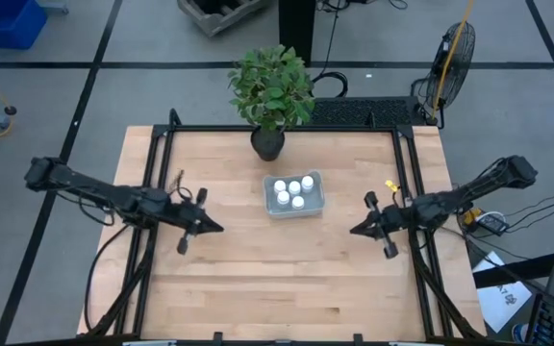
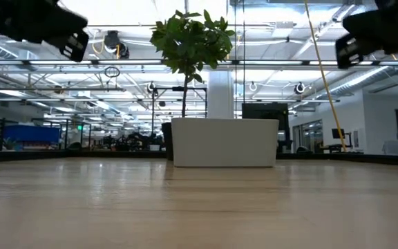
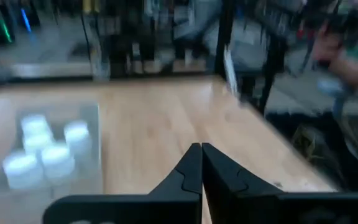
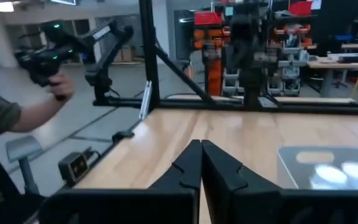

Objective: Pick and place pill bottles into a basket
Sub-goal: Return to Home Position

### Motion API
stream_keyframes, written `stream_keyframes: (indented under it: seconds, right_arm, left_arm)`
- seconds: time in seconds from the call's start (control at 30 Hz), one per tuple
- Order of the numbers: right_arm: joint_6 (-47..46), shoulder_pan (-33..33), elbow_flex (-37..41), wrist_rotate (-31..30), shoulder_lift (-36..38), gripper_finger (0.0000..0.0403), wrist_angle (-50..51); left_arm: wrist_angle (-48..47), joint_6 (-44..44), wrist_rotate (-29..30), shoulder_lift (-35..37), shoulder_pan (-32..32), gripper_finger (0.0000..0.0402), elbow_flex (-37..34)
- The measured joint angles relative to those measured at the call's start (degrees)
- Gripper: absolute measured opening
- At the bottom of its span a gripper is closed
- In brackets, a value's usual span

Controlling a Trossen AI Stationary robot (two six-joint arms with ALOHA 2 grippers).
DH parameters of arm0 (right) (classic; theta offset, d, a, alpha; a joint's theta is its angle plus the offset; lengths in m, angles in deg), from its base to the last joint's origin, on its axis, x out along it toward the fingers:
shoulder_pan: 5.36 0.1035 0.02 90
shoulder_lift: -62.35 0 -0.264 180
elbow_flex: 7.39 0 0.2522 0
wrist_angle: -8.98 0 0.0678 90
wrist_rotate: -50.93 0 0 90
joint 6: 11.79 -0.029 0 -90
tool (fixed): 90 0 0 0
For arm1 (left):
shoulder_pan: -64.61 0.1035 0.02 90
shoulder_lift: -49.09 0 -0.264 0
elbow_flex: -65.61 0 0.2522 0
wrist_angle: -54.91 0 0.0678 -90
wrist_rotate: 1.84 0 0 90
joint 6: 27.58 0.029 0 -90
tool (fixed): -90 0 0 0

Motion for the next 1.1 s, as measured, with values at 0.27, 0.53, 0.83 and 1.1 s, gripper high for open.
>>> stream_keyframes:
  seconds: [0.27,0.53,0.83,1.1]
  right_arm:
    - [0.7,-0.9,5.5,-0.7,15.4,0.0,6.5]
    - [3.1,-1.5,6.4,-2.2,23.9,0.0,14.9]
    - [4.4,-1.6,6.6,-8.0,26.6,0.0,18.2]
    - [7.8,-1.6,6.6,-10.8,26.6,0.0,17.0]
  left_arm:
    - [-3.7,-0.9,-1.4,16.3,2.2,0.0025,-7.7]
    - [-10.0,-0.6,-1.6,27.4,5.4,0.0005,-11.4]
    - [-17.7,0.6,-3.1,38.2,7.1,0.0026,-11.3]
    - [-18.9,-6.1,5.3,37.0,7.1,0.0004,-12.5]
